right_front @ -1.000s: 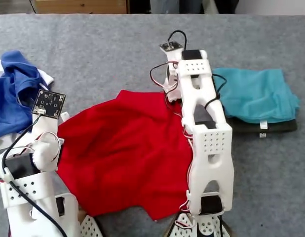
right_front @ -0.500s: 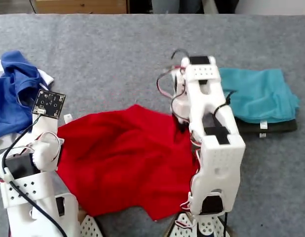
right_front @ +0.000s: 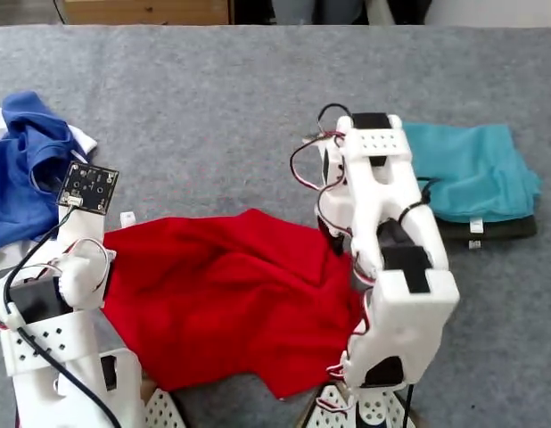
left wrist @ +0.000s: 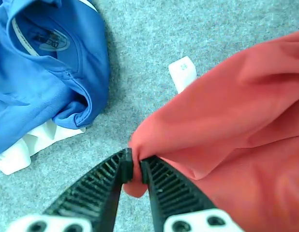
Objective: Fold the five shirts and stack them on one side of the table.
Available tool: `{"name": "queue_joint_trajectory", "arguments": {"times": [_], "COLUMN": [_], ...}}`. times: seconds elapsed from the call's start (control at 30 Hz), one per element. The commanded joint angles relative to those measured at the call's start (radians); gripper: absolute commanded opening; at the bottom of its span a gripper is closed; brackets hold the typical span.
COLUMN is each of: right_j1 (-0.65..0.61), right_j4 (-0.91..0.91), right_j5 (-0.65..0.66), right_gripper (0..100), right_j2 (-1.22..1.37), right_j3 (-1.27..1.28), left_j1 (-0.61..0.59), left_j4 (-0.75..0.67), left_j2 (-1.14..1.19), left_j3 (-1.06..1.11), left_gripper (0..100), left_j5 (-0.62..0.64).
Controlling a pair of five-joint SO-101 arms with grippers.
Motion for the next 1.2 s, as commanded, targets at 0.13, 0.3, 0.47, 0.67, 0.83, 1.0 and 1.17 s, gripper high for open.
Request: {"name": "queue_joint_trajectory", "arguments": {"times": [0.13,0.3,0.47,0.67,0.83,1.0,1.17], "right_j1": [0.037,-0.063,-0.140,-0.152,-0.152,-0.149,-0.147], "right_j4": [0.012,-0.021,-0.029,-0.029,-0.084,-0.130,-0.155], "right_j5": [-0.064,-0.376,-0.632,-0.655,-0.657,-0.657,-0.657], "right_gripper": [25.4,25.4,25.4,23.2,14.0,15.9,15.9], "right_j2": [-0.271,-0.234,-0.073,0.093,0.176,0.255,0.286], "right_j3": [-0.001,-0.016,-0.033,-0.133,-0.179,-0.185,-0.185], "left_j1": [0.005,0.013,0.005,0.005,0.005,0.005,0.005], "left_j4": [0.006,0.005,0.005,0.006,0.006,0.006,0.000], "left_j2": [-0.008,-0.008,-0.008,-0.008,-0.008,-0.005,0.000], "left_j3": [-0.002,-0.005,-0.007,-0.002,-0.001,-0.001,-0.001], "left_gripper": [3,3,3,3,3,3,3], "left_j5": [-0.002,-0.002,-0.002,-0.002,-0.002,-0.002,-0.002]}}
